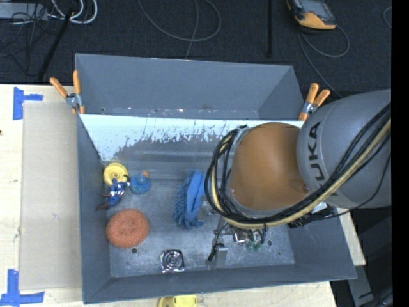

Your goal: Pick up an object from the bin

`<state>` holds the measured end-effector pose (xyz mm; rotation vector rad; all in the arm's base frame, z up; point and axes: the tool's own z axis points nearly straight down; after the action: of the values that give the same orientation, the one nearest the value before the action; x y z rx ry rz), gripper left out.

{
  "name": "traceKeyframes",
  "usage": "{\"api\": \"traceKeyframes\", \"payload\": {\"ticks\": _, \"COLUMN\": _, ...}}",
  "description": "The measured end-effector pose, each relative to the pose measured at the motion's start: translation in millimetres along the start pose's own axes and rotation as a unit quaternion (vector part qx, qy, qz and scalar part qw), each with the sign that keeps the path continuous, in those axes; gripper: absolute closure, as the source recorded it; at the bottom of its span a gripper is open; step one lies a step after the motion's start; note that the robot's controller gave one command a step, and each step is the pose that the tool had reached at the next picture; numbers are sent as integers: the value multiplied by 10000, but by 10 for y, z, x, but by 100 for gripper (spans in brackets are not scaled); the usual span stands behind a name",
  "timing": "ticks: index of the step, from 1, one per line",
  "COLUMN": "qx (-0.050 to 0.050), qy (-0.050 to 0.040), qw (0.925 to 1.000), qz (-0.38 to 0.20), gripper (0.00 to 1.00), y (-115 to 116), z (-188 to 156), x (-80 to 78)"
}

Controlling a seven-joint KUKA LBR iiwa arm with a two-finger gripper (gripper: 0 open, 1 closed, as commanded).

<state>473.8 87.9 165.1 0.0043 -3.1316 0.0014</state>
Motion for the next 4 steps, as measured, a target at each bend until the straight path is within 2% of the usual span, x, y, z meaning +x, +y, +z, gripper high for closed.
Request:
{"api": "traceKeyframes", "payload": {"ticks": 1, "qx": -5, "qy": -41, "qw": 10000, "qz": 23, "gripper": 0, "y": -6, "z": -41, "x": -19}}
{"api": "traceKeyframes", "payload": {"ticks": 2, "qx": -3, "qy": -95, "qw": 9962, "qz": -863, "gripper": 0, "y": -2, "z": 365, "x": -505}}
{"api": "traceKeyframes", "payload": {"ticks": 3, "qx": -5, "qy": -43, "qw": 9950, "qz": -996, "gripper": 0, "y": -174, "z": 442, "x": -1032}}
{"api": "traceKeyframes", "payload": {"ticks": 4, "qx": 5, "qy": -64, "qw": 9856, "qz": -1689, "gripper": 0, "y": -209, "z": 354, "x": -1235}}
